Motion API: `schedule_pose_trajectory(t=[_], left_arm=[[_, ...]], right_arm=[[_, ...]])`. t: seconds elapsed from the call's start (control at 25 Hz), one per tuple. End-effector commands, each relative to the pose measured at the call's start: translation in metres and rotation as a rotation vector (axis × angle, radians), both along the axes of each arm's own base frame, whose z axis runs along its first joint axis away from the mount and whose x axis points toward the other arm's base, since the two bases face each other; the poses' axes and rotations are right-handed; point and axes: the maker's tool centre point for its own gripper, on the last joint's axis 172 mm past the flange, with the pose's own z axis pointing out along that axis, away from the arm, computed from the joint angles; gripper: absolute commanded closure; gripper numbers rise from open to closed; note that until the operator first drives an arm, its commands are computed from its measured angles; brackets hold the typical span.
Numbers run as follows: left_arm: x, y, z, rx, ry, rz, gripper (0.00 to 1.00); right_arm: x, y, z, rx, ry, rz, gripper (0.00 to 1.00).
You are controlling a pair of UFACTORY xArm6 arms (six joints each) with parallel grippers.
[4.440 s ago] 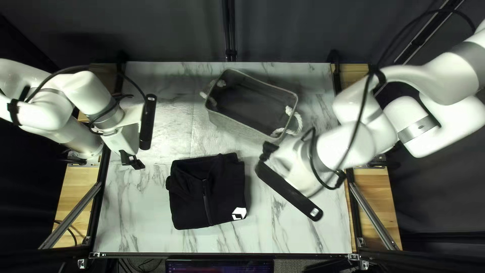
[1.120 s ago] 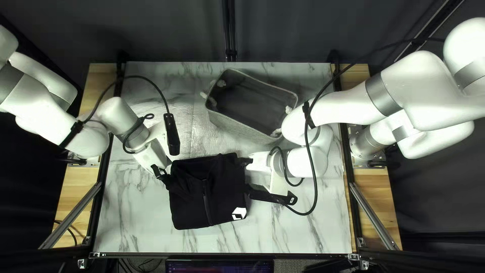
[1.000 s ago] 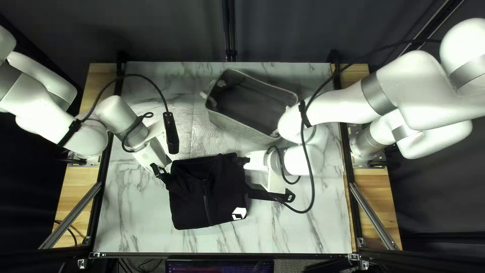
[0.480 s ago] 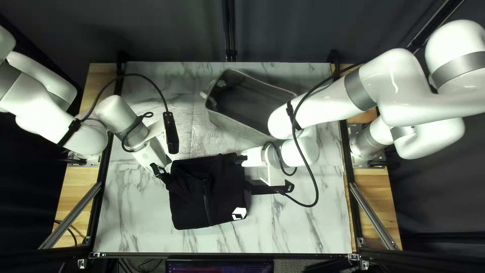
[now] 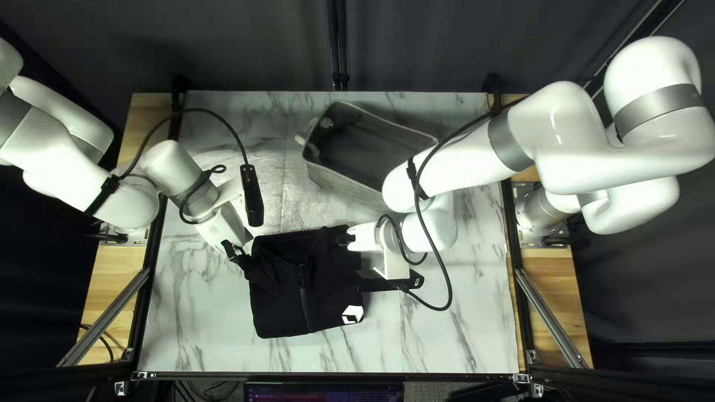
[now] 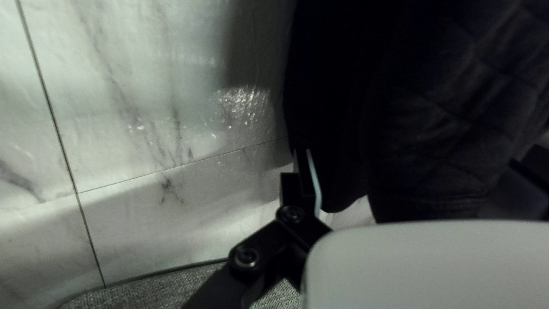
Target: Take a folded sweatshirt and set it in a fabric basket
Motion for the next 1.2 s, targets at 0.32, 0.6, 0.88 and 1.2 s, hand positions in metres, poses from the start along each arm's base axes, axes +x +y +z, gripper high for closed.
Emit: schedule_pose_trajectory(t=[0.32,0.6,0.88,1.2], left_arm=[[0.0,0.0,0.0,0.0,0.0,0.0,0.0],[0.0,0.0,0.0,0.0,0.0,0.0,0.0],[0.0,0.0,0.0,0.0,0.0,0.0,0.0],[0.0,0.0,0.0,0.0,0.0,0.0,0.0]], right_arm=[[0.011,-0.017,-0.009,-0.015,0.018,0.12,0.0],[0.014,-0.017,-0.014,-0.028,0.029,0.124,0.0],[0.019,-0.01,-0.02,-0.038,0.039,0.119,0.0],[0.02,-0.01,-0.019,-0.041,0.042,0.118,0.36]])
